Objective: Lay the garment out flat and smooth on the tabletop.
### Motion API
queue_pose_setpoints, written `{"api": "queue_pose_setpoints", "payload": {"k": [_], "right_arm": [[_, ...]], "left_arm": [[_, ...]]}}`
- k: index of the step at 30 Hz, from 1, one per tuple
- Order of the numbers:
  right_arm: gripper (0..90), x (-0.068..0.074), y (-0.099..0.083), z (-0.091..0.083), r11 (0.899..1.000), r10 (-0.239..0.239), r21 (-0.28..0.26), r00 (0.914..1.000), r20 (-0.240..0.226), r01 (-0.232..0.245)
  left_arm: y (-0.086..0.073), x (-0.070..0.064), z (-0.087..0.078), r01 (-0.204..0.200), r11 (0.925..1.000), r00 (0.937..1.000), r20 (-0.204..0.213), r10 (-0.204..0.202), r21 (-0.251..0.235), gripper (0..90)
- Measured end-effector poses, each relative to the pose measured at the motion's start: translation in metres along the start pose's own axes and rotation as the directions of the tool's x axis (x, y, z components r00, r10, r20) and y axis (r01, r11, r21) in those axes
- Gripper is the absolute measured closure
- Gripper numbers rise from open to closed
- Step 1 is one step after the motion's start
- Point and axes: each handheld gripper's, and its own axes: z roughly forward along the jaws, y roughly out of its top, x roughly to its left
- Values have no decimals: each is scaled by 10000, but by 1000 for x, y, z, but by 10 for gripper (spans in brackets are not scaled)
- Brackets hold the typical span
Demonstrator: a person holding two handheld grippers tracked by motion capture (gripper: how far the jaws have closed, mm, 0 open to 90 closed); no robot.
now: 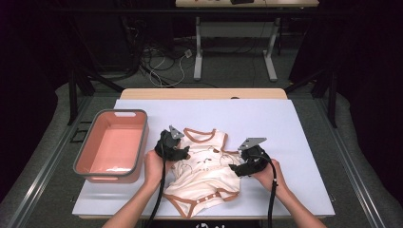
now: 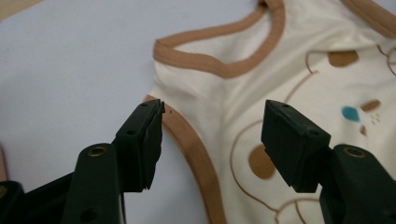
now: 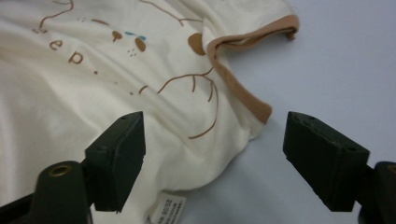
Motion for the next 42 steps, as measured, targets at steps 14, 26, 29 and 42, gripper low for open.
{"api": "queue_pose_setpoints", "payload": {"k": [14, 26, 29, 42], "right_arm": [[621, -7, 19, 33, 9993, -238, 291, 9990, 391, 226], [873, -3, 9, 32, 9977, 214, 643, 9997, 125, -222], [873, -1, 6, 23, 9974, 220, 679, 9998, 24, -221], [747, 7, -2, 9, 9905, 300, 1355, 9989, -350, -250]], "left_arm": [[-30, -8, -8, -628, 9969, 9970, 477, 605, 484, 418], [-41, -7, -6, -855, 9935, 9934, 825, 792, 758, 648], [-42, -5, -6, -779, 9941, 9920, 1049, 699, 749, 702], [-45, -3, -14, -960, 9915, 9852, 1503, 820, 883, 830]]}}
